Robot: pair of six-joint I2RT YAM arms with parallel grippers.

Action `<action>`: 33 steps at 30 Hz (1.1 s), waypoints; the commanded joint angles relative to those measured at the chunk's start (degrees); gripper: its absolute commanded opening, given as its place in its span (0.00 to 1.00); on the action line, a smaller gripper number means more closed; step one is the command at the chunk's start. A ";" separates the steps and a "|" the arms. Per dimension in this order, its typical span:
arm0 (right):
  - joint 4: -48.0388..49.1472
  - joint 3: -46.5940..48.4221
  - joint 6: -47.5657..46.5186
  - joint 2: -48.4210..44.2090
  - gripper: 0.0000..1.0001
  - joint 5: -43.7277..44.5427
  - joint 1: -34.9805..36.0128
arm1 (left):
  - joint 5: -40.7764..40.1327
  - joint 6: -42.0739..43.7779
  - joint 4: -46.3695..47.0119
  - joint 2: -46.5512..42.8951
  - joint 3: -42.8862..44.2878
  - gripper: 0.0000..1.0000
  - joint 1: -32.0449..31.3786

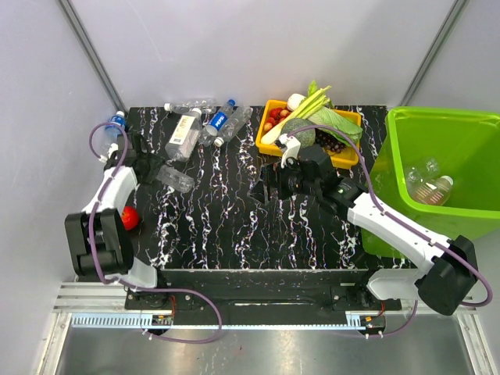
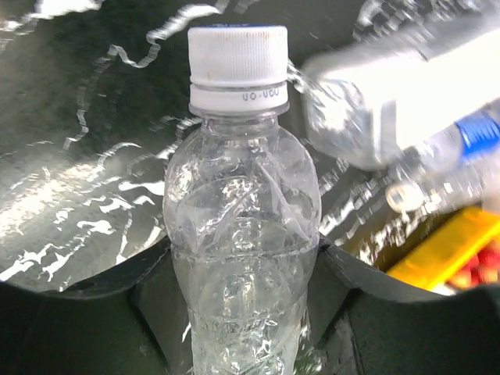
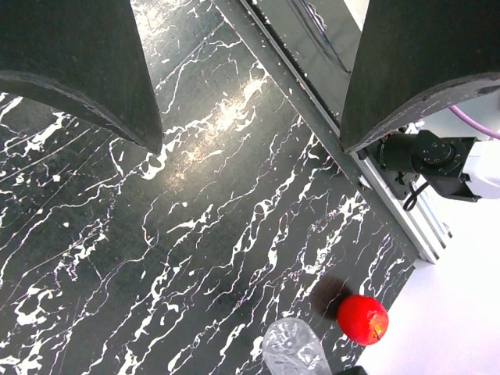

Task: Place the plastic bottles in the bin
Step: Pick up the plastic bottle at the center of the board.

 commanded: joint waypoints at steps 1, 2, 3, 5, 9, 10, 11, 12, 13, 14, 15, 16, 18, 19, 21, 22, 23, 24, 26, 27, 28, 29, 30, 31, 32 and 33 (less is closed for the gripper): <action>5.47 -1.07 3.58 -0.35 0.99 -1.78 0.36 | 7.70 9.77 5.41 -7.57 -2.23 0.06 -2.24; 5.65 -1.25 4.02 -0.44 0.99 -1.87 0.36 | 9.99 11.88 6.56 -8.80 -2.49 0.03 -2.86; 5.57 -1.42 4.46 -0.62 0.99 -1.87 0.36 | 12.97 14.42 7.87 -10.03 -2.67 0.02 -3.65; 5.39 -1.95 5.25 -1.05 0.99 -0.82 0.36 | 18.68 17.86 9.20 -12.05 -3.11 0.01 -5.05; 7.85 -4.32 7.80 -2.72 0.99 0.06 0.36 | 31.33 24.10 10.43 -15.40 -4.43 0.01 -7.87; 8.90 -4.76 8.59 -2.73 0.99 -0.20 0.28 | 34.59 25.68 11.65 -16.27 -5.21 0.01 -8.57; 9.78 -4.85 9.03 -2.73 1.00 -0.38 0.36 | 38.01 27.53 13.58 -16.98 -6.44 0.01 -9.80; 10.74 -4.68 9.56 -2.47 0.99 -0.47 0.28 | 40.31 29.37 14.56 -17.86 -7.32 0.01 -10.68; 11.19 -4.16 9.74 -2.12 0.99 -0.64 0.36 | 42.33 30.70 15.00 -18.65 -7.94 0.01 -11.38; 11.45 -3.45 10.17 -1.59 0.99 -0.82 0.28 | 44.53 31.84 15.01 -19.27 -8.38 0.01 -12.09; 12.07 -2.93 10.70 -1.15 0.99 -1.52 0.28 | 47.42 32.81 14.92 -19.97 -8.39 0.01 -12.62; 14.60 -2.75 11.66 -0.71 0.98 -2.39 0.36 | 50.15 33.86 14.31 -20.67 -8.21 0.01 -13.14; 19.43 -3.62 13.60 -0.01 0.98 -3.63 0.89 | 51.41 36.50 11.77 -22.78 -7.42 0.01 -14.11; 21.72 -4.23 14.22 0.17 0.98 -3.46 1.24 | 50.54 37.38 11.15 -23.83 -7.51 0.02 -14.90; 25.42 -4.50 15.01 1.22 0.98 -3.11 2.03 | 49.56 37.48 12.45 -27.08 -8.99 0.03 -16.48; 26.04 -4.07 15.10 2.10 0.98 -3.10 2.56 | 50.00 37.30 13.50 -27.96 -9.96 0.03 -17.10; 26.48 -3.19 15.10 2.98 0.98 -3.10 3.00 | 50.26 37.21 13.95 -28.76 -10.58 0.03 -17.54; 26.66 -2.23 14.84 4.46 0.98 -3.37 3.78 | 50.35 37.21 14.39 -29.46 -11.19 0.04 -17.89; 27.27 -0.47 14.22 6.32 0.98 -2.67 5.54 | 50.35 36.60 15.53 -30.78 -12.25 0.03 -18.33; 27.97 -0.46 14.31 7.11 0.99 -1.97 6.42 | 50.53 35.12 17.27 -31.39 -13.30 0.03 -18.42; 29.63 -0.63 14.83 7.64 0.98 -1.35 7.13 | 51.49 33.19 19.90 -32.18 -14.70 0.03 -18.42; 32.00 -1.24 15.62 8.43 0.98 -1.00 7.83 | 52.80 30.30 23.84 -32.89 -16.37 0.03 -18.42; 34.63 -1.95 16.50 8.96 0.98 -0.82 8.36 | 53.86 28.36 26.67 -33.24 -17.60 0.03 -18.42; 37.88 -2.74 17.20 9.66 0.98 -0.99 9.15 | 54.74 27.03 28.87 -33.42 -18.05 0.04 -18.42; 40.26 -3.18 17.47 10.62 0.98 -1.17 10.11 | 54.83 26.76 29.24 -33.42 -17.97 0.04 -18.42; 42.20 -3.18 17.47 11.42 0.98 -1.26 10.99 | 54.75 26.75 28.81 -33.42 -17.70 0.04 -18.42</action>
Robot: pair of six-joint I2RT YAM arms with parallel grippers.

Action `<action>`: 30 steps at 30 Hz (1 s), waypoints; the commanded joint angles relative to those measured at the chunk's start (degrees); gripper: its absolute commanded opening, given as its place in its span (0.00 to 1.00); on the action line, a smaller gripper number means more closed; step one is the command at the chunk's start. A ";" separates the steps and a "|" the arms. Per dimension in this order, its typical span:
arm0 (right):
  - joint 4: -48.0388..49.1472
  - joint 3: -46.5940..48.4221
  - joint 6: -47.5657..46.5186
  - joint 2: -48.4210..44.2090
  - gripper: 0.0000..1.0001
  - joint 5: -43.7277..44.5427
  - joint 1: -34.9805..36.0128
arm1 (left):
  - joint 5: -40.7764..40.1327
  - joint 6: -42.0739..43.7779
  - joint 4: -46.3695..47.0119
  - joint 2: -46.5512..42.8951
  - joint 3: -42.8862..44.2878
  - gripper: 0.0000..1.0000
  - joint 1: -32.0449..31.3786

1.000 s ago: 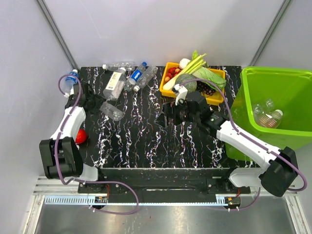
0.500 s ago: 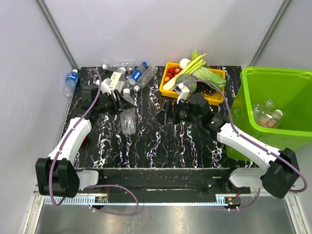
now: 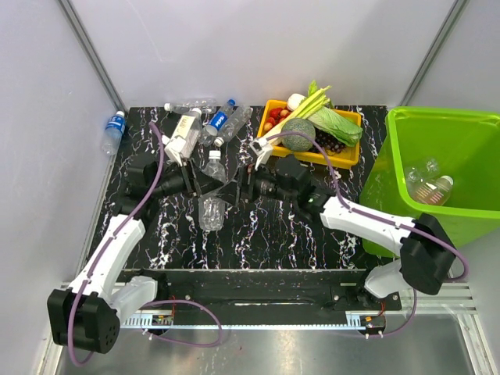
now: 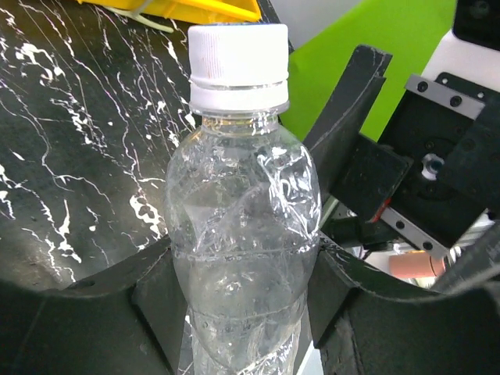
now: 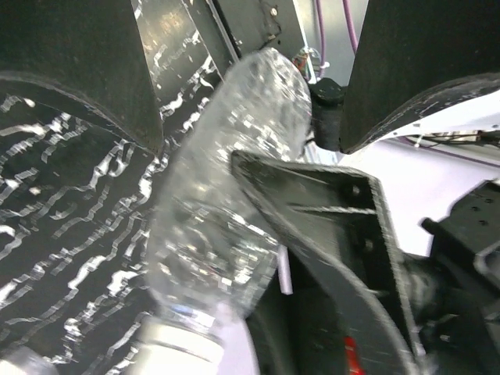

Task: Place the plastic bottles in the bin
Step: Pick up the plastic bottle at the center of the board, then place the plastic bottle in the trash bin.

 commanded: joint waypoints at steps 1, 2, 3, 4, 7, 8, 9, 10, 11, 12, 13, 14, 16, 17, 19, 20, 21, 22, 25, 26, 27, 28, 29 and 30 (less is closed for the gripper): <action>14.76 0.16 2.00 2.89 0.98 0.69 3.70 | 3.86 -4.28 9.25 -1.25 -0.28 0.03 -0.04; 15.73 0.42 2.17 3.86 0.97 0.77 4.40 | 3.69 -4.37 9.24 -1.51 -0.45 0.03 -0.04; 16.87 0.69 2.09 4.74 0.98 0.69 5.19 | 3.34 -4.63 9.42 -1.95 -0.63 0.03 -0.04; 18.01 0.86 2.17 5.71 0.97 0.95 5.89 | 3.25 -5.24 10.29 -2.65 -1.07 0.03 -0.04; 19.69 2.00 3.14 8.26 0.96 2.53 7.48 | 1.41 -6.13 10.65 -4.93 -1.68 0.03 -0.04; 19.87 2.70 3.49 8.87 0.96 3.14 8.00 | 0.53 -6.48 10.65 -5.81 -1.77 0.03 -0.04; 19.52 3.15 3.75 9.58 0.96 4.02 8.45 | -0.52 -6.83 10.65 -6.78 -1.95 0.03 -0.04; 18.91 3.76 4.10 10.11 0.96 5.16 8.80 | -1.49 -7.35 10.73 -7.74 -2.21 0.04 -0.04; 18.29 4.46 4.63 10.89 0.96 6.39 9.24 | -2.11 -7.53 10.91 -8.71 -2.30 0.04 -0.04; 18.64 4.82 4.90 11.42 0.96 6.84 9.41 | -2.72 -7.45 10.82 -9.42 -2.30 0.04 -0.04; 18.81 5.34 5.25 12.21 0.95 7.27 9.76 | -3.34 -7.27 10.30 -10.21 -2.21 0.05 -0.04; 18.64 5.96 5.86 12.83 0.94 7.37 9.94 | -4.13 -7.18 9.86 -10.74 -2.13 0.05 -0.04; 18.63 6.58 5.95 13.62 0.86 6.58 10.12 | -4.92 -7.27 9.33 -11.35 -1.78 0.05 -0.04; 19.16 6.23 6.30 13.63 0.78 6.58 10.12 | -5.01 -7.45 9.24 -11.62 -1.77 0.05 -0.04; 21.70 4.30 6.39 12.84 0.61 7.01 10.12 | -5.19 -7.80 9.07 -11.80 -1.86 0.12 -0.04; 23.28 3.07 6.31 12.14 0.54 7.89 10.12 | -5.54 -7.62 8.54 -12.06 -1.69 0.19 -0.04; 24.69 1.67 6.13 11.52 0.48 9.11 10.12 | -6.06 -7.28 8.02 -12.06 -1.43 0.25 -0.04; 25.31 0.52 5.87 10.56 0.44 10.69 10.12 | -6.50 -6.75 6.79 -12.06 -1.34 0.32 -0.04; 24.70 -1.59 4.29 8.01 0.38 15.27 10.03 | -8.09 -5.08 2.58 -12.41 0.50 0.50 -0.04; 24.18 -1.86 2.98 7.48 0.36 16.15 9.94 | -8.09 -4.20 1.69 -12.50 1.03 0.57 -0.04; 23.13 -1.86 1.66 6.95 0.34 17.20 9.68 | -8.87 -3.41 0.64 -12.93 1.30 0.63 -0.04; 21.90 -1.51 0.86 6.51 0.33 17.21 9.42 | -10.10 -2.88 -0.07 -13.37 1.30 0.68 -0.04; 20.50 -0.99 0.25 6.25 0.32 17.12 8.81 | -11.42 -2.79 -0.51 -13.90 1.13 0.72 -0.04; 19.44 -0.63 -0.02 5.90 0.31 17.21 8.37 | -12.21 -3.14 -0.60 -14.43 0.78 0.76 -0.04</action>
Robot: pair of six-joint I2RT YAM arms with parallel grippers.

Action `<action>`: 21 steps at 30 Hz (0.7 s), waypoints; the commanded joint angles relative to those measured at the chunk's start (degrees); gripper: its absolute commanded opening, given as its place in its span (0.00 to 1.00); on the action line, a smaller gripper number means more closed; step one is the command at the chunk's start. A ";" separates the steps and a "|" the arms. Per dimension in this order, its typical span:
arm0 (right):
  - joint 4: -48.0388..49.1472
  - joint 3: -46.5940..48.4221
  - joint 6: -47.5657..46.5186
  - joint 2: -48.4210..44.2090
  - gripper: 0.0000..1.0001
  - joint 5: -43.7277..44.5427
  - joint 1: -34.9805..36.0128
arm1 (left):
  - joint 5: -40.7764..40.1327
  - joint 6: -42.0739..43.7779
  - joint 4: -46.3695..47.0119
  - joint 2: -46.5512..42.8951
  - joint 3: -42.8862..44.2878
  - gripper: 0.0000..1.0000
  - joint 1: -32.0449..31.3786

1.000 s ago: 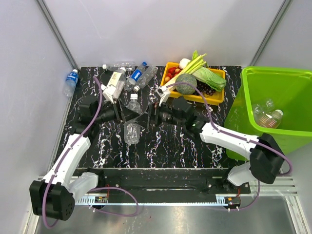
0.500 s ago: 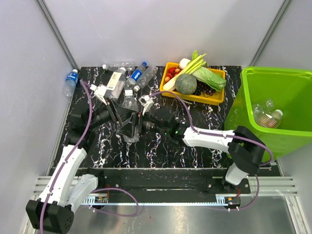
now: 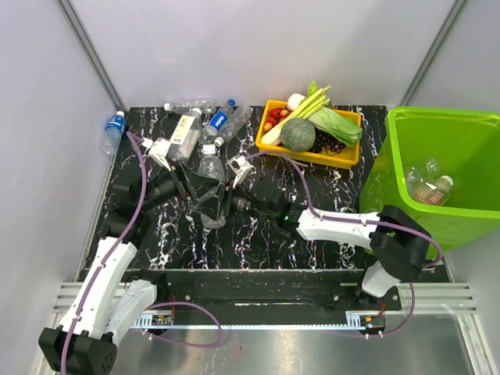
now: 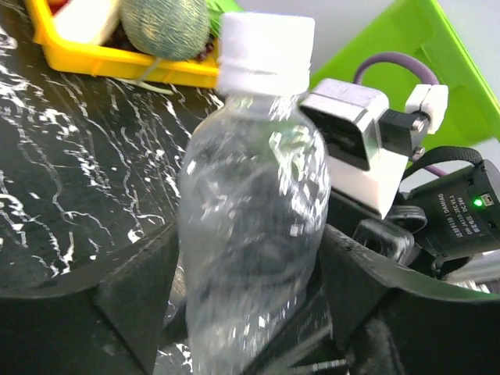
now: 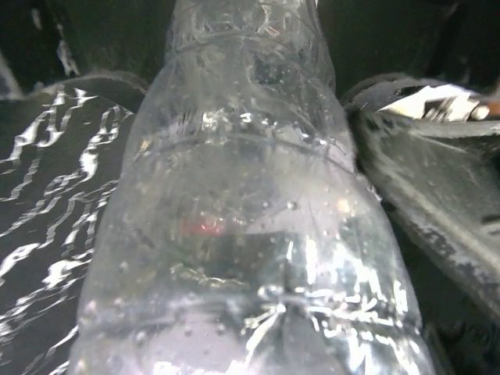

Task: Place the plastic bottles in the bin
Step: Place the plastic bottle in the trash bin.

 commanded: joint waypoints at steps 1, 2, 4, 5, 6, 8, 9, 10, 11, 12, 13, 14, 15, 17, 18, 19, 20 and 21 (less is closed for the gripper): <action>-0.78 1.01 -4.33 -5.01 0.31 8.64 -3.44 | -7.19 1.43 -2.57 -3.42 2.20 0.80 1.03; -1.66 1.01 -4.59 -5.36 0.31 8.64 -3.97 | -7.11 1.34 -2.83 -3.85 2.28 0.88 1.03; -3.42 0.75 -5.47 -6.33 0.30 10.38 -5.02 | -7.98 2.04 -3.79 -4.65 2.55 0.97 1.03; -4.30 0.40 -5.82 -7.12 0.29 11.10 -5.81 | -9.21 2.48 -4.76 -5.00 2.81 0.99 1.03; -5.00 -0.04 -5.91 -7.65 0.29 11.19 -6.60 | -10.26 3.09 -5.90 -5.26 3.16 0.99 1.03; -5.62 -1.27 -5.82 -9.23 0.28 11.45 -8.10 | -12.11 4.32 -8.36 -5.70 4.04 0.99 1.03; -5.97 -1.71 -6.35 -9.84 0.28 11.54 -8.71 | -12.99 4.76 -9.76 -5.97 4.39 0.99 1.03; -7.72 -1.80 -6.87 -10.81 0.28 12.15 -9.59 | -13.87 5.20 -10.56 -6.32 4.48 0.99 1.03; -9.56 -1.54 -7.05 -11.60 0.28 12.85 -10.38 | -14.83 5.47 -11.00 -6.84 4.22 0.99 1.03; -11.67 -1.10 -7.23 -12.91 0.28 13.64 -11.34 | -16.15 5.82 -12.49 -7.20 4.30 0.99 1.03; -13.08 -0.75 -7.75 -14.23 0.28 14.87 -12.05 | -16.86 6.52 -13.98 -7.37 4.65 0.99 1.03; -14.31 -0.31 -8.80 -15.46 0.28 15.75 -12.75 | -17.65 7.48 -15.21 -7.72 4.66 0.99 1.03; -15.98 0.39 -9.94 -16.95 0.28 16.98 -13.54 | -18.96 8.54 -16.45 -8.25 4.22 0.99 1.03; -20.36 3.45 -12.92 -19.50 0.28 18.83 -14.78 | -21.60 9.77 -17.86 -9.57 2.38 0.99 1.03; -23.09 5.39 -15.03 -20.74 0.28 19.88 -15.13 | -22.39 10.12 -17.95 -10.09 1.07 0.99 1.03; -26.77 8.10 -17.92 -21.71 0.28 21.72 -15.31 | -22.75 10.04 -18.13 -10.45 0.36 0.99 1.03; -30.63 11.09 -20.82 -22.76 0.28 24.70 -15.48 | -22.23 10.13 -18.91 -10.36 0.52 0.99 1.12; -33.46 13.38 -22.85 -23.55 0.28 27.42 -15.66 | -21.18 10.39 -19.09 -10.28 0.70 0.99 1.12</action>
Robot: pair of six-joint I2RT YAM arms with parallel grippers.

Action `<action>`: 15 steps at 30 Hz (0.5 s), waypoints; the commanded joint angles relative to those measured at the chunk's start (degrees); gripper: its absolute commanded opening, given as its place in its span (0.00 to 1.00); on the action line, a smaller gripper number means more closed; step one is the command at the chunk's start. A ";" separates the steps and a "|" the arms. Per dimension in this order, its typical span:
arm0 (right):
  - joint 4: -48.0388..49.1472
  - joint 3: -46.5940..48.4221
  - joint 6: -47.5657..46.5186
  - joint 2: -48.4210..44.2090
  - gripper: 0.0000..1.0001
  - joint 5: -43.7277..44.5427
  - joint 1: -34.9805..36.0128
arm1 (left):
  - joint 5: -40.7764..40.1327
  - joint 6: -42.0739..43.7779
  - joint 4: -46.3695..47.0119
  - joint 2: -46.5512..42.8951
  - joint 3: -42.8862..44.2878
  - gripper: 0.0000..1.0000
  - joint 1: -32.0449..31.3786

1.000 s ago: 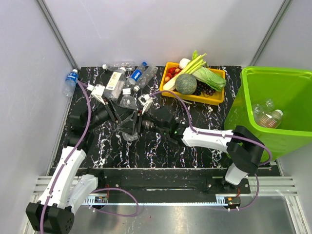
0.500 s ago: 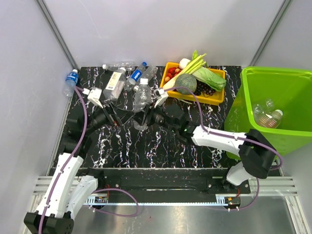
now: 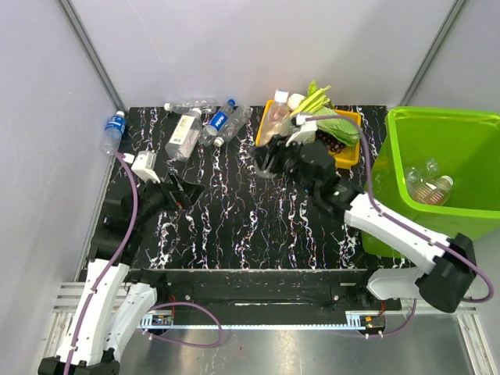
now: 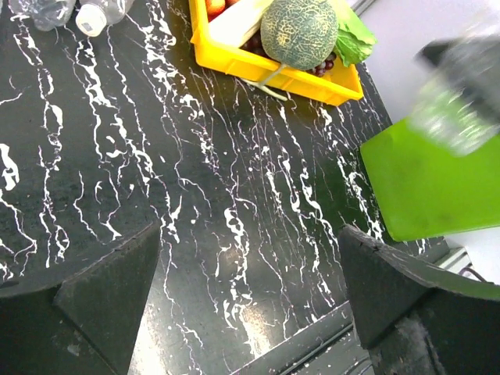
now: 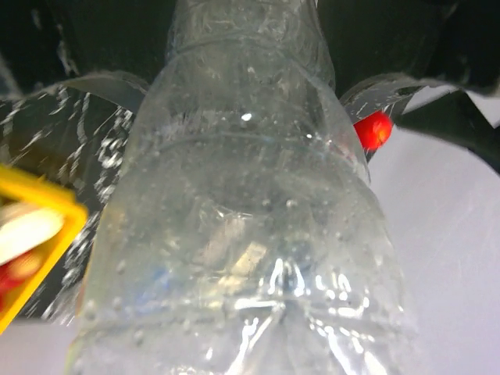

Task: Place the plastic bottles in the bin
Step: Place the plastic bottle in the trash bin.

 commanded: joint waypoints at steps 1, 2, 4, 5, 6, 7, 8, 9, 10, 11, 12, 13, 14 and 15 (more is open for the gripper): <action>-13.52 13.91 -13.75 -7.47 0.28 13.10 -1.26 | -2.27 3.11 -2.02 -1.03 -0.33 0.99 0.07; -15.29 15.77 -15.43 -8.61 0.28 16.61 -1.87 | -2.96 3.20 -2.29 -0.86 -0.15 0.99 0.07; -19.07 19.29 -18.07 -10.72 0.28 19.36 -3.36 | -3.23 3.55 -2.72 -0.51 0.29 0.99 0.07; -21.17 20.87 -19.47 -11.69 0.28 21.11 -3.72 | -3.06 3.56 -2.81 -0.42 0.46 0.99 0.07; -23.63 22.89 -21.23 -12.40 0.28 23.04 -3.72 | -2.79 3.56 -2.64 -0.24 0.38 0.99 0.07; -26.61 24.30 -23.25 -13.19 0.28 25.50 -3.72 | -2.79 3.38 -2.47 -0.06 0.12 0.99 0.07; -28.12 25.53 -25.09 -14.07 0.28 28.13 -3.81 | -2.79 3.47 -2.55 0.02 0.20 0.99 0.07; -29.01 26.07 -26.85 -15.29 0.28 31.55 -3.90 | -3.14 3.55 -2.81 0.11 0.29 0.99 0.07; -29.10 25.90 -30.44 -16.17 0.28 35.41 -4.07 | -3.23 3.64 -2.99 0.29 0.38 0.99 -0.02; -29.11 25.64 -33.26 -17.31 0.29 38.93 -4.33 | -3.58 3.82 -3.25 0.46 0.46 0.99 -0.11; -29.19 25.55 -35.72 -18.54 0.29 43.41 -4.60 | -3.84 3.82 -3.34 0.46 0.38 0.99 -0.28; -29.19 25.46 -37.49 -19.60 0.29 46.76 -4.77 | -4.11 3.82 -3.34 0.46 0.29 0.99 -0.37; -29.19 25.28 -39.07 -21.00 0.29 49.66 -4.78 | -4.54 3.82 -3.52 0.46 0.29 0.99 -0.37; -29.11 24.32 -40.65 -24.15 0.28 53.78 -4.86 | -5.51 3.91 -4.04 0.38 0.46 0.99 -0.37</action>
